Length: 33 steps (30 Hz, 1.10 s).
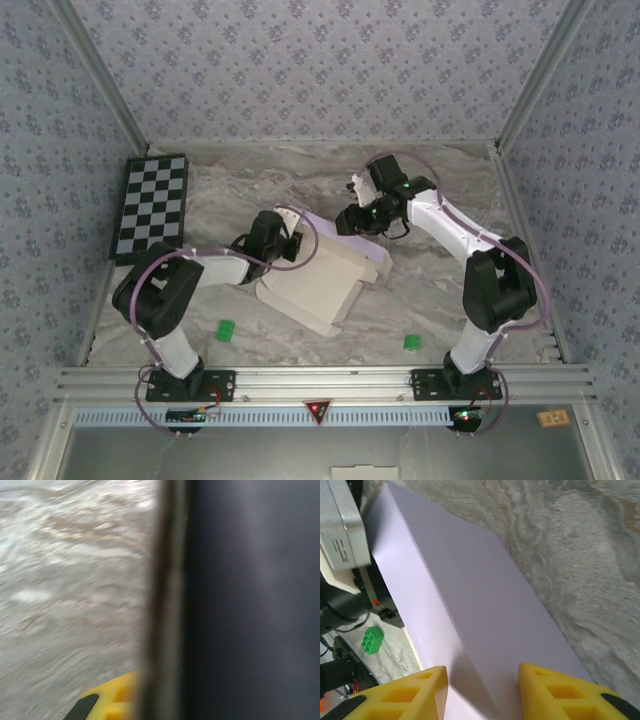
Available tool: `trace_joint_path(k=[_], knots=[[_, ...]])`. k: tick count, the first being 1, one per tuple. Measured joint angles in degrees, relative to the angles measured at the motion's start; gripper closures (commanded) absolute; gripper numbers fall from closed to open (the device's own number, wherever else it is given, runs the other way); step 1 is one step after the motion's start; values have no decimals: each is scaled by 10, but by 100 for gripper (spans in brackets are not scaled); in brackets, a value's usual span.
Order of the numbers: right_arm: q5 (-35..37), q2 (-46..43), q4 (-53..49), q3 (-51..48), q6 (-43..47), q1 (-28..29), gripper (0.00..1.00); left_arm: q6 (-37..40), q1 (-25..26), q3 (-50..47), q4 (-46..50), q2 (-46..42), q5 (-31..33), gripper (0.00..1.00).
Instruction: Fold the paper box
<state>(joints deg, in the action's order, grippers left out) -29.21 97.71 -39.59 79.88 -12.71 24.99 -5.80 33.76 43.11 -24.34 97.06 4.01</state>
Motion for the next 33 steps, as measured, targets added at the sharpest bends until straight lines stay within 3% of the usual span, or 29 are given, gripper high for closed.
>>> trace_joint_path(k=[5,9,13,23,33], knots=[[42,-63,-16,0,-9,-17,56,-76,0,-21,51,-37,138,93],[57,-103,-13,-5,-16,-26,56,-146,1,-26,89,-48,213,91],[61,-116,-9,-19,-19,-29,56,-193,23,-15,129,-48,254,74],[66,-118,-4,-42,-32,-29,56,-222,43,-26,210,-139,191,42],[83,-120,11,-42,-65,-29,55,-244,-7,-14,328,-257,115,35]])
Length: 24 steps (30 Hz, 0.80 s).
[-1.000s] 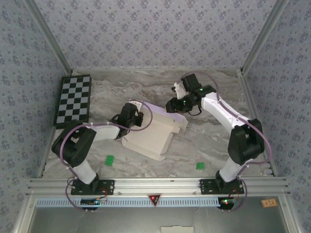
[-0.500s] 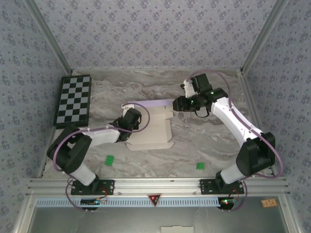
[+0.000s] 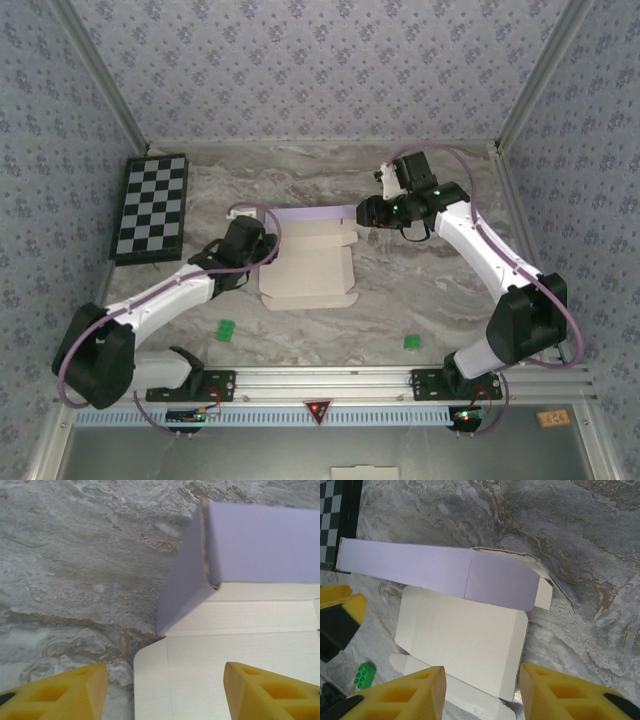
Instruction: Fold the paper box
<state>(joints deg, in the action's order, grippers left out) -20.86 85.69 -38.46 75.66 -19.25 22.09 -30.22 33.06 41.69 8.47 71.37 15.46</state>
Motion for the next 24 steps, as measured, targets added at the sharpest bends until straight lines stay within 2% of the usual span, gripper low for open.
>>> trace_joint_path(k=[8,13,20,24], knots=[[0,26,6,17,-39,0,51,-10,-93,81,82,-18,-96,28],[0,57,5,35,-56,0,46,-9,-158,137,100,18,-183,26],[-9,96,6,70,-75,1,43,-3,-170,196,111,113,-299,29],[-14,113,6,87,-84,5,43,-5,-170,212,115,148,-340,30]])
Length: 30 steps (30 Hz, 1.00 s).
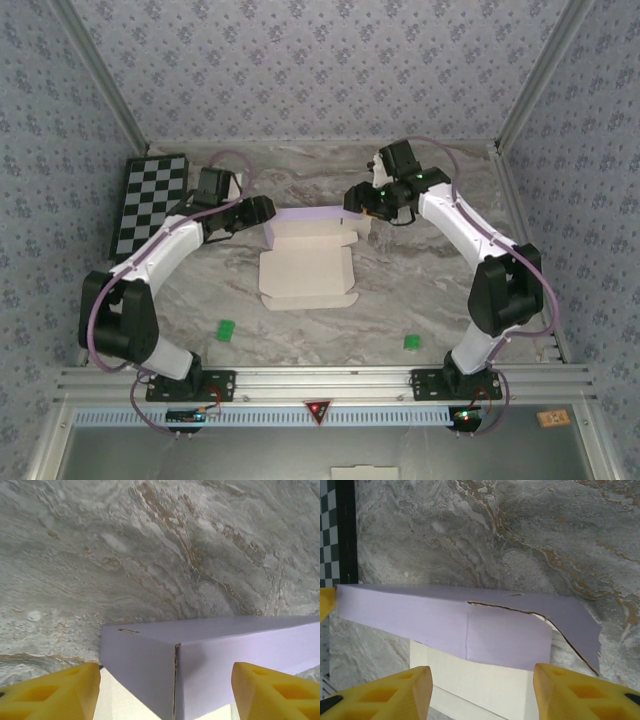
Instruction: Fold the paper box
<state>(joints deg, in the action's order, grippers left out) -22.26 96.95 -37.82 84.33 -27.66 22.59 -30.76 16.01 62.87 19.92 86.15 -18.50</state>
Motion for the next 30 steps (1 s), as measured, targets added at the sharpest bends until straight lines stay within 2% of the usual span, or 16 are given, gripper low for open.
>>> trace_joint_path(k=[10,30], knots=[[-13,35,1,18,-5,8,43,-28,3,0,11,16,-49,44],[-31,57,55,-2,-56,15,43,-54,14,1,14,22,-58,51]])
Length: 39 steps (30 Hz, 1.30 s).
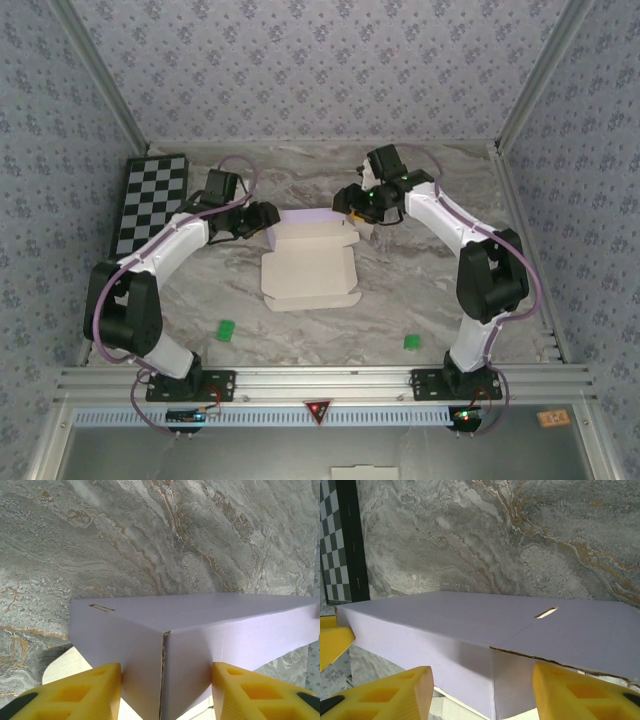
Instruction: Fold the paper box
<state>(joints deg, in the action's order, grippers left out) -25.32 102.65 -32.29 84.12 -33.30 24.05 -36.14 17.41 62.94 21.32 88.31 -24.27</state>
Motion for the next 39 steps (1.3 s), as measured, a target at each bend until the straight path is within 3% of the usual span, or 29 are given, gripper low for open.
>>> trace_joint_path(k=[12,25,33,39], knots=[[26,-39,50,-54,-45,18,44,-4,0,0,0,0,2,50],[31,-86,321,-236,-202,26,52,-4,0,0,1,0,3,51],[51,-86,489,-307,-271,27,46,-4,0,0,2,0,3,51],[67,-81,559,-326,-279,27,44,-4,0,0,2,0,3,51]])
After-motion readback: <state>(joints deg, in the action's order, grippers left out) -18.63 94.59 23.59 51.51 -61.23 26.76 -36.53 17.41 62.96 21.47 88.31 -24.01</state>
